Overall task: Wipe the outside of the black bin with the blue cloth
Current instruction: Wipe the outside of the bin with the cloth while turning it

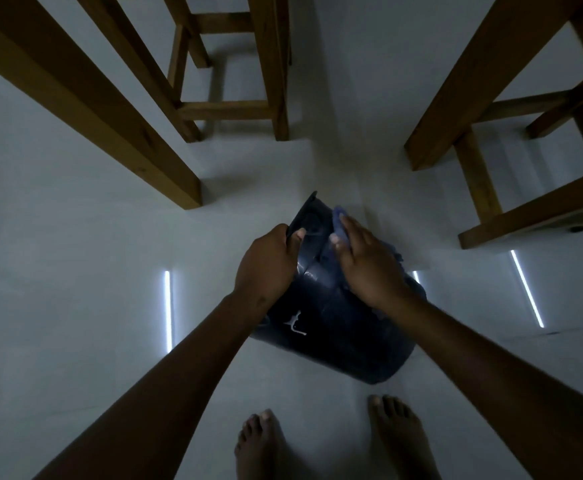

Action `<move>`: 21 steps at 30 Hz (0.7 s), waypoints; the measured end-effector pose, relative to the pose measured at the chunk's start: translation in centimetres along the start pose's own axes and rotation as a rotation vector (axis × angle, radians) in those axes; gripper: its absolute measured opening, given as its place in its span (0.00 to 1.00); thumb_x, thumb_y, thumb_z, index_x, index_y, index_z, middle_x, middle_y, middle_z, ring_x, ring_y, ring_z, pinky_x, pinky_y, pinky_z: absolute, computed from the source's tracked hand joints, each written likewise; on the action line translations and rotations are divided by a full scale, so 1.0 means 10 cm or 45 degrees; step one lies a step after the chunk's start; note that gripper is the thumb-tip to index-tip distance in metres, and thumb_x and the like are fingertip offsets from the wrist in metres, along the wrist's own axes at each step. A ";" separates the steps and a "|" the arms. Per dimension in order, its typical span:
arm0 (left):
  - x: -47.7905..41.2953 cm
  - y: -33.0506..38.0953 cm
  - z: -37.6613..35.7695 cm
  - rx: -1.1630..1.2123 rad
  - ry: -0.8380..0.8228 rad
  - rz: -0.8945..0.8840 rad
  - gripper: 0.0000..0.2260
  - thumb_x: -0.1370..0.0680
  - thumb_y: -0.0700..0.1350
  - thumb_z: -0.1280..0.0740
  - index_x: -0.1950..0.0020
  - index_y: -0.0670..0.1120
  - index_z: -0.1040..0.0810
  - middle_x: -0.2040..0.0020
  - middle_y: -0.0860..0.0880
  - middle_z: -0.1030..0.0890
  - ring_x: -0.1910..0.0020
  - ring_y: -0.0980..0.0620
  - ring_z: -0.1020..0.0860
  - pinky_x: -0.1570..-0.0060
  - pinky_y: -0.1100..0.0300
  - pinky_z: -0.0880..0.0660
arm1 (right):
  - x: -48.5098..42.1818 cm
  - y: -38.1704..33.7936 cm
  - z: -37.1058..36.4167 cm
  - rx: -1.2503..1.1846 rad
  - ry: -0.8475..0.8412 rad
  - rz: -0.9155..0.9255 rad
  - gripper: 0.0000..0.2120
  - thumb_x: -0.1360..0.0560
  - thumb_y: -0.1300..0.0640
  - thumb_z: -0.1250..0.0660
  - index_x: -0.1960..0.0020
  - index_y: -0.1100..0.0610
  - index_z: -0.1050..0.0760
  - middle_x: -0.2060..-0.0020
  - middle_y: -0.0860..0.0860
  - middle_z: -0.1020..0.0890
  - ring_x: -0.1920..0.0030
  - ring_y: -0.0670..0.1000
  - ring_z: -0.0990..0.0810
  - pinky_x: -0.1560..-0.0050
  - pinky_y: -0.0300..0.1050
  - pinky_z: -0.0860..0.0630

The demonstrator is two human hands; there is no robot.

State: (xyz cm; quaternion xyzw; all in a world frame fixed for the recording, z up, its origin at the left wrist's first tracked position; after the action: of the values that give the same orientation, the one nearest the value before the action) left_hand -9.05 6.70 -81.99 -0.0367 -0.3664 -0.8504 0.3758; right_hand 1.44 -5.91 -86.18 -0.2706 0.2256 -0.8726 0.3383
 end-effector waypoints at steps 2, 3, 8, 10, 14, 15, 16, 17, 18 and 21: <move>0.01 -0.05 -0.01 0.003 -0.001 0.028 0.19 0.18 0.59 0.48 0.53 0.47 0.26 0.64 0.47 0.19 0.64 0.49 0.20 0.56 0.49 0.21 | 0.06 0.15 0.01 0.003 0.015 -0.052 0.33 0.22 0.35 0.61 0.22 0.50 0.49 0.24 0.51 0.39 0.26 0.53 0.38 0.27 0.52 0.40; 0.01 -0.07 -0.01 0.001 -0.002 0.037 0.19 0.18 0.59 0.48 0.53 0.47 0.26 0.64 0.47 0.19 0.65 0.49 0.19 0.56 0.48 0.20 | 0.22 0.15 0.00 0.104 0.056 -0.054 0.34 0.22 0.35 0.64 0.22 0.51 0.51 0.23 0.52 0.40 0.25 0.53 0.39 0.27 0.53 0.40; -0.04 -0.05 -0.01 0.002 0.024 0.023 0.19 0.18 0.59 0.47 0.52 0.46 0.25 0.62 0.46 0.18 0.63 0.46 0.19 0.56 0.47 0.20 | 0.77 -0.22 -0.20 0.422 0.028 0.129 0.34 0.23 0.36 0.65 0.22 0.52 0.59 0.21 0.53 0.52 0.22 0.57 0.53 0.25 0.58 0.50; -0.08 0.00 0.00 0.010 0.036 -0.006 0.19 0.18 0.58 0.47 0.51 0.45 0.25 0.61 0.44 0.18 0.62 0.45 0.19 0.56 0.48 0.20 | 0.50 -0.23 -0.11 0.382 0.071 0.165 0.34 0.22 0.36 0.64 0.22 0.53 0.56 0.22 0.54 0.48 0.23 0.56 0.48 0.25 0.56 0.48; -0.11 -0.01 -0.02 -0.007 0.019 -0.019 0.20 0.18 0.58 0.47 0.51 0.45 0.25 0.61 0.44 0.18 0.62 0.45 0.19 0.55 0.48 0.21 | 0.06 0.01 0.10 -0.019 0.011 0.013 0.27 0.18 0.44 0.54 0.22 0.52 0.48 0.24 0.52 0.40 0.25 0.52 0.39 0.29 0.41 0.47; -0.10 -0.03 -0.02 0.000 0.014 -0.005 0.20 0.18 0.58 0.47 0.51 0.45 0.25 0.62 0.44 0.18 0.62 0.45 0.19 0.55 0.47 0.21 | 0.11 0.07 0.11 -0.042 0.008 -0.011 0.26 0.18 0.45 0.53 0.22 0.52 0.48 0.24 0.51 0.40 0.26 0.52 0.39 0.31 0.38 0.47; -0.09 -0.05 -0.02 0.004 0.012 0.008 0.20 0.18 0.59 0.47 0.51 0.45 0.25 0.62 0.44 0.18 0.62 0.45 0.19 0.55 0.47 0.21 | 0.22 0.09 0.13 -0.012 0.044 -0.026 0.26 0.18 0.45 0.54 0.22 0.53 0.48 0.24 0.52 0.39 0.26 0.52 0.38 0.31 0.39 0.47; -0.08 -0.07 -0.01 -0.002 0.012 0.015 0.19 0.18 0.59 0.47 0.52 0.45 0.25 0.62 0.45 0.18 0.63 0.45 0.19 0.56 0.46 0.21 | 0.38 0.09 0.11 0.065 0.096 -0.029 0.28 0.18 0.44 0.55 0.22 0.54 0.49 0.24 0.53 0.39 0.26 0.54 0.38 0.29 0.44 0.45; -0.09 -0.07 -0.01 -0.014 0.020 0.012 0.19 0.19 0.59 0.47 0.52 0.46 0.25 0.63 0.45 0.18 0.63 0.45 0.19 0.56 0.47 0.21 | 0.55 0.05 0.05 0.181 0.114 -0.017 0.30 0.20 0.42 0.57 0.22 0.55 0.50 0.24 0.55 0.40 0.25 0.56 0.39 0.27 0.50 0.43; -0.15 -0.01 -0.01 -0.048 0.033 0.020 0.19 0.18 0.58 0.47 0.51 0.45 0.25 0.61 0.45 0.18 0.62 0.45 0.19 0.56 0.50 0.21 | 0.84 -0.10 -0.21 0.459 0.033 0.063 0.34 0.22 0.38 0.57 0.22 0.54 0.57 0.22 0.55 0.49 0.23 0.58 0.50 0.26 0.59 0.47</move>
State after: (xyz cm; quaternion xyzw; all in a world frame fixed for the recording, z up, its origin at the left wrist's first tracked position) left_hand -8.02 7.59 -82.61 -0.0355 -0.3449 -0.8547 0.3864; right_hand -5.58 -10.84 -84.49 -0.1889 0.0763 -0.8937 0.3997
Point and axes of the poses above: each hand's wrist, its own x-axis away from the middle knuckle, its own z-axis out of the back of the hand, y = z × x, the point moved 7 cm from there along -x, towards the middle knuckle
